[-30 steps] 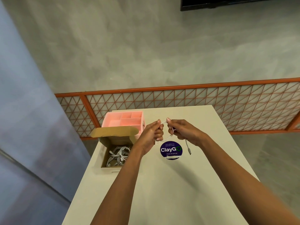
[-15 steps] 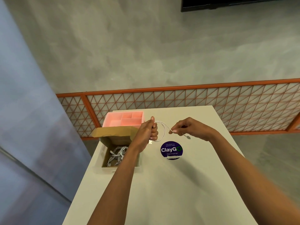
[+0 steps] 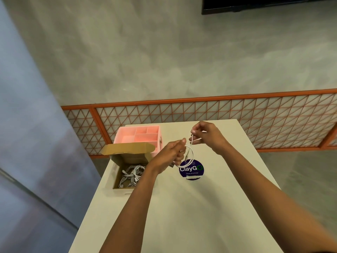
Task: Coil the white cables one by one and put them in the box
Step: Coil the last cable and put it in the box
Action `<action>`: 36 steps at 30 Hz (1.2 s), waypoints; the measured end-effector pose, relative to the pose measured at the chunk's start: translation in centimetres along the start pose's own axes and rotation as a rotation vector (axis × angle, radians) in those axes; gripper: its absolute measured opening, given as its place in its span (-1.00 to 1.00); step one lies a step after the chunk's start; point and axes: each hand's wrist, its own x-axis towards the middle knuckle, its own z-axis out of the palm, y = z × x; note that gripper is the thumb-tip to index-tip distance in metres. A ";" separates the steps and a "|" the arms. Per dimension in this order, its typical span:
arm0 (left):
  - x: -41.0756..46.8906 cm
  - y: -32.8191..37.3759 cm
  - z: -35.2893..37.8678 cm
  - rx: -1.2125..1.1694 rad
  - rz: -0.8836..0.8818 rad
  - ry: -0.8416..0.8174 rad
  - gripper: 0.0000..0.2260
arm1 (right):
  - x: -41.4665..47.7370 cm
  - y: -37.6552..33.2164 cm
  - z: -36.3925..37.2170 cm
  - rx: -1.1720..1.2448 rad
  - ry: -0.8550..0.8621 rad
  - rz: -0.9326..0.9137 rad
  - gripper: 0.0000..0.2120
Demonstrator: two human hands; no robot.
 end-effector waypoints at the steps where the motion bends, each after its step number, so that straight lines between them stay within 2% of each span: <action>1: -0.1 0.1 -0.1 -0.023 -0.003 -0.006 -0.65 | 0.1 -0.2 0.1 0.049 -0.009 0.018 -0.98; 7: -0.4 0.5 -0.7 -0.194 -0.010 -0.019 -0.65 | 0.2 -0.7 0.6 0.332 -0.088 0.146 -0.93; 14: -0.5 0.4 -0.6 -0.223 0.010 0.041 -0.66 | 0.1 -0.9 1.6 0.501 -0.042 0.345 -0.90; 19: -0.3 0.2 -0.5 -0.140 0.067 0.133 -0.68 | -0.9 -0.8 1.4 0.255 -0.210 0.365 -0.89; 22: -0.2 -0.2 -0.4 -0.052 0.097 0.210 -0.71 | -1.3 -1.1 1.2 0.057 -0.340 0.300 -0.80; 25: -0.2 -0.4 -0.4 0.011 0.116 0.275 -0.72 | -1.5 -1.3 1.3 -0.032 -0.407 0.278 -0.71; 29: -0.2 -0.4 -0.2 -0.005 0.130 0.310 -0.69 | -1.8 -1.5 1.4 -0.106 -0.462 0.203 -0.86; 32: 0.0 -0.6 -0.4 -0.014 0.138 0.355 -0.68 | -1.8 -1.6 1.8 -0.216 -0.391 0.146 -0.95; 34: 0.1 -0.9 -0.7 -0.011 0.143 0.395 -0.68 | -1.7 -1.7 2.1 -0.344 -0.281 0.110 -0.82; 36: 0.1 -1.2 -1.0 0.006 0.143 0.424 -0.68 | -1.6 -2.0 2.2 -0.400 -0.161 0.073 -0.81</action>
